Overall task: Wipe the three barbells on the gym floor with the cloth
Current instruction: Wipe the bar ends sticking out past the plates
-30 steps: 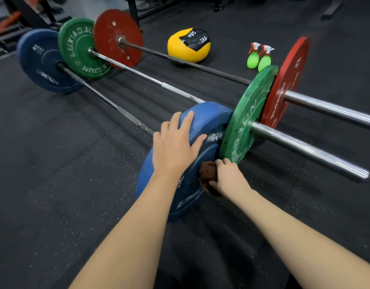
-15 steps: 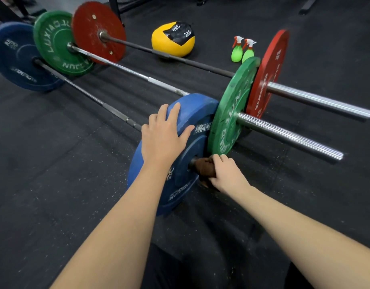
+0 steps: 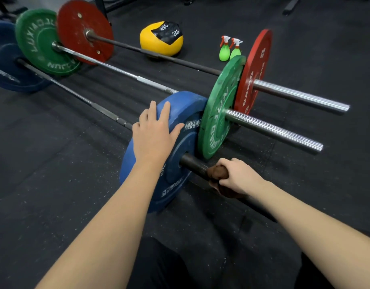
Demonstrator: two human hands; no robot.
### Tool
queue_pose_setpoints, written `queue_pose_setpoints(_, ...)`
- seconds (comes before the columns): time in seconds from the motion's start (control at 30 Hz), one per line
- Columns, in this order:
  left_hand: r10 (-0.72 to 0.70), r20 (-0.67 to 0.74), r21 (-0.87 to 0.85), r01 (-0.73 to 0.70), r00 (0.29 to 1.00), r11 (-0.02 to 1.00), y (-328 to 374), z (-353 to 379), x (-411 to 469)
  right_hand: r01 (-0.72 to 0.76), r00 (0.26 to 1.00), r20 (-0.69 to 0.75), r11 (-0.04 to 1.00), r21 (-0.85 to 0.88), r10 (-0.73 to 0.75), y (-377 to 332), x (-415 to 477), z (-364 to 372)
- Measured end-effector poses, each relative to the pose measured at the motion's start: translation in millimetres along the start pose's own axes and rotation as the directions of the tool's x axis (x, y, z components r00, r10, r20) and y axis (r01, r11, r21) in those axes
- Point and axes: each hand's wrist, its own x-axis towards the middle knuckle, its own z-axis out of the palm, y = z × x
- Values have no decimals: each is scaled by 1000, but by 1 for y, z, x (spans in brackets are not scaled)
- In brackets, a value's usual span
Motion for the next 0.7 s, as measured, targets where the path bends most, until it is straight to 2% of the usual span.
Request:
queue_pose_setpoints(0.13, 3, -18, 46, -2, 1000, 999, -1, 2, -5, -95, 992, 82, 995, -6, 95, 26, -14, -11)
queue_pose_setpoints(0.3, -2, -2, 84, 2, 1000, 996, -2, 3, -6, 16, 999, 45, 999, -52, -14, 10, -2, -2)
queue_pose_setpoints(0.43, 2, -11, 92, -1, 1000, 996, -2, 3, -5, 100, 995, -31, 995, 21, -99, -10, 11, 9)
queue_pose_setpoints(0.6, 17, -12, 157, -15, 1000, 987, -1, 5, -5, 96, 995, -14, 995, 9, -96, -7, 18, 4)
queue_pose_setpoints(0.7, 32, -19, 191, -28, 999, 981, -1, 4, -5, 39, 999, 31, 999, -9, -38, -2, 10, 0)
